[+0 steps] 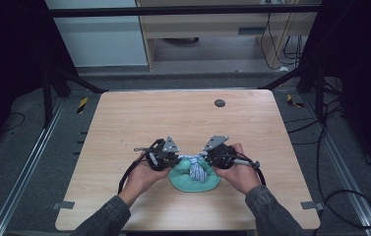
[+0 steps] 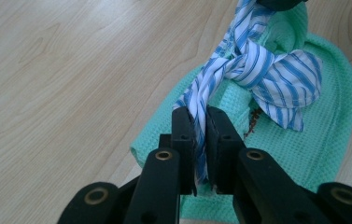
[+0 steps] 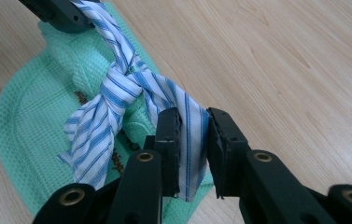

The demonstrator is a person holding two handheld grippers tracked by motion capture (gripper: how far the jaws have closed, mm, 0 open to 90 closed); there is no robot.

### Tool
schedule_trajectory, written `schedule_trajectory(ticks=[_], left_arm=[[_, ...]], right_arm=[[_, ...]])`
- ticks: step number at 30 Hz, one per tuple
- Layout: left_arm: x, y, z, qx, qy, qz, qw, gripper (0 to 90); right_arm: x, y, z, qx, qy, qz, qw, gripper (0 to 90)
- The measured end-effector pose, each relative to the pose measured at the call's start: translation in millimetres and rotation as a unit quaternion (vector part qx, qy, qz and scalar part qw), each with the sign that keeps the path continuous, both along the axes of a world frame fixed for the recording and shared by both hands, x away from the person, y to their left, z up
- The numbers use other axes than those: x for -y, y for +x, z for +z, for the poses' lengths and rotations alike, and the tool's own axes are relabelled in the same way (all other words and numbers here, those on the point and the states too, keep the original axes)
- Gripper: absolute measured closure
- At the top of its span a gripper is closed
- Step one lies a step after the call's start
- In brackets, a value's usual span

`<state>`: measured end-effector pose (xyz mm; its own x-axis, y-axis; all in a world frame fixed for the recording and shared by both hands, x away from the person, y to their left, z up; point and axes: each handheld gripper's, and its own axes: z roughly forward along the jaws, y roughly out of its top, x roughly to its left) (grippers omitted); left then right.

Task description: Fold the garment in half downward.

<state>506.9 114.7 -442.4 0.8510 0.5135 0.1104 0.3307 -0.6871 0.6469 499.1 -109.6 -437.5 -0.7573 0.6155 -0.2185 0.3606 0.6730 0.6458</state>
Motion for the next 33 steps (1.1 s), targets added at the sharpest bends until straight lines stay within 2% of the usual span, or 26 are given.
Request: schedule_trajectory(ticks=[11,18,22,23,24,28,33], left_arm=[[-4.2,-2.6,-9.4,-0.005,0.0,0.001,1.0,81.2],[-7.6,-6.3,-13.7,-0.001,-0.011,0.001,0.9999,79.6],[-8.9,-8.0,-14.5,0.002,-0.013,0.001,0.9999,75.3],[-9.6,-8.5,-14.5,0.002,-0.016,0.002,0.9999,75.3],[-10.5,-9.5,-14.2,0.007,-0.018,0.005,0.9998,71.4],[-12.7,-11.8,-13.2,0.008,-0.029,0.007,0.9995,71.4],[-13.9,-16.2,-16.9,-0.003,-0.03,-0.002,0.9996,73.7]], right_arm=[[4.3,-7.2,-8.6,-0.006,0.009,-0.003,0.9999,72.2],[7.5,-14.9,-13.2,-0.007,0.016,-0.003,0.9999,73.8],[8.0,-18.4,-13.8,-0.006,0.017,0.0,0.9998,73.3],[8.0,-18.4,-13.8,-0.006,0.017,0.0,0.9998,73.3],[8.2,-20.5,-12.6,-0.005,0.016,0.0,0.9999,73.1],[8.6,-23.0,-11.9,-0.004,0.017,0.002,0.9998,75.0],[9.4,-25.6,-13.7,-0.004,0.016,0.002,0.9999,75.2]])
